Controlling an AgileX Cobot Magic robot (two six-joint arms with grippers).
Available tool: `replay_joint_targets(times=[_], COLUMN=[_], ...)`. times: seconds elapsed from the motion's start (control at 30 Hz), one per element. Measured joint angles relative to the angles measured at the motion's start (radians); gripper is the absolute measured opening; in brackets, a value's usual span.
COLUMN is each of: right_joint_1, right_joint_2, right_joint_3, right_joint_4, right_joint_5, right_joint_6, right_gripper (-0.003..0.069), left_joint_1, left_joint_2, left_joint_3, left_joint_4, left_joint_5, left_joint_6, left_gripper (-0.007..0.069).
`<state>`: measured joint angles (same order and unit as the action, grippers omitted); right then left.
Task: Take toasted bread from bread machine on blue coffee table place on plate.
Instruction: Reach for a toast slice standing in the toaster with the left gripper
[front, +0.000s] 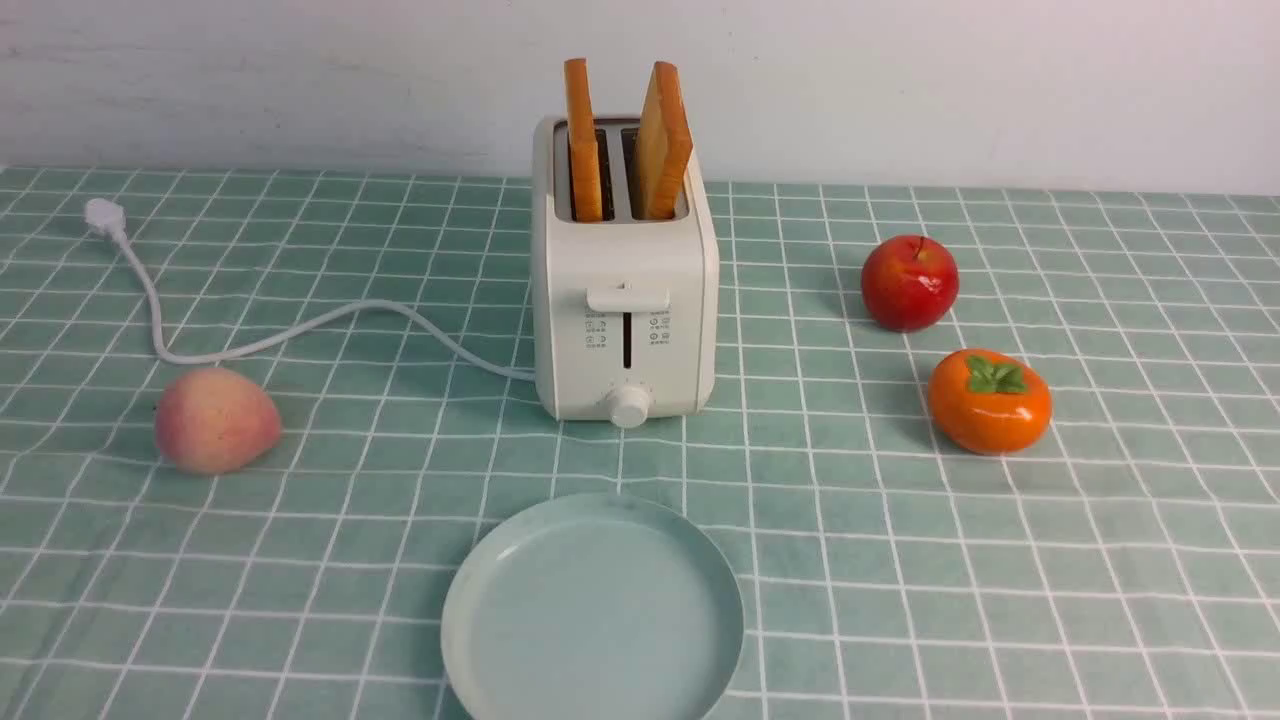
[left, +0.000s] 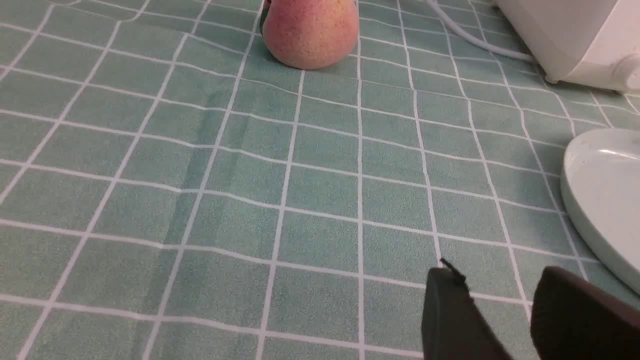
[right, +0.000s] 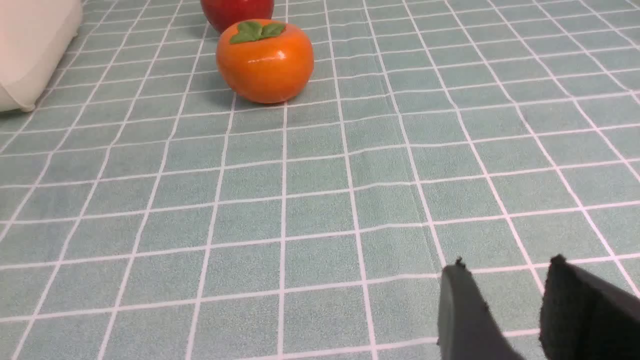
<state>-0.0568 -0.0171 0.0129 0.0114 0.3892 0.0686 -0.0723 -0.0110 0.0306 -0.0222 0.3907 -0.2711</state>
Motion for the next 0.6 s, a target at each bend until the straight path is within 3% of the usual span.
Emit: replay_joint_targets(times=[0.47,0.6], right_joint_1=[0.000,0.000], right_joint_2=[0.000,0.000], right_joint_3=[0.000,0.000], right_joint_4=[0.000,0.000], right_joint_5=[0.000,0.000], right_joint_6=[0.000,0.000], right_gripper=[0.0239,0.0239], left_joint_1=[0.000,0.000], left_joint_2=[0.000,0.000], left_joint_3=[0.000,0.000], left_joint_4=[0.001,0.008], left_joint_5=[0.000,-0.066], left_joint_6=[0.000,-0.003], left_gripper=[0.0238,0.0238])
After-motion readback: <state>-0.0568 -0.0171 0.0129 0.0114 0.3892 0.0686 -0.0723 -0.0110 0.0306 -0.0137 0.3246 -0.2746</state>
